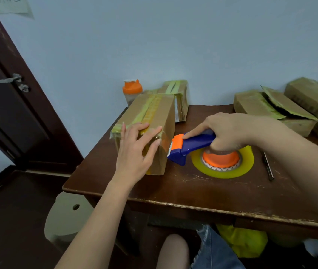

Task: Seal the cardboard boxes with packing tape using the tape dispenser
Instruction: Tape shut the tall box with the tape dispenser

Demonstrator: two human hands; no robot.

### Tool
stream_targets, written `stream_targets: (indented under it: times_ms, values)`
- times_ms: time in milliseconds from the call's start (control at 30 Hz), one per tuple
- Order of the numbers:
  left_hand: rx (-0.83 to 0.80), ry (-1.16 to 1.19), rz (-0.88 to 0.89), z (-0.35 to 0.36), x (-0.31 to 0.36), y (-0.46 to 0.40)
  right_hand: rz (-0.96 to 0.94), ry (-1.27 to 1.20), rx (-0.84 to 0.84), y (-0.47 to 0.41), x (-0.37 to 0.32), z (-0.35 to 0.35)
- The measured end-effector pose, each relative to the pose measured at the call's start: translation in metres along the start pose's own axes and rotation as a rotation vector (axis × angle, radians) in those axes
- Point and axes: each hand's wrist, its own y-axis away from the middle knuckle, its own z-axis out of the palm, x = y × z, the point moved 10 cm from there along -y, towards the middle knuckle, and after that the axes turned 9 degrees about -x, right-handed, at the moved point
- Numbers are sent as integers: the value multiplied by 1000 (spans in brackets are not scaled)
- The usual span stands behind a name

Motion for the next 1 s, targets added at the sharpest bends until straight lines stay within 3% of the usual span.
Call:
stream_targets:
  times_ms: [233, 467, 600, 800, 1000]
  values:
    - [7, -54, 79, 5, 20, -4, 76, 45, -72, -4, -14, -13]
    - [46, 26, -22, -4, -4, 2, 306, 145, -237, -19, 18, 32]
    - [22, 30, -11, -3, -5, 3, 436, 199, -287, -33, 32, 50]
    - [-41, 2, -9, 3, -9, 3, 471, 268, -304, -39, 29, 58]
    - [-149, -57, 15, 6, -6, 4, 526, 488, -403, -35, 25, 67]
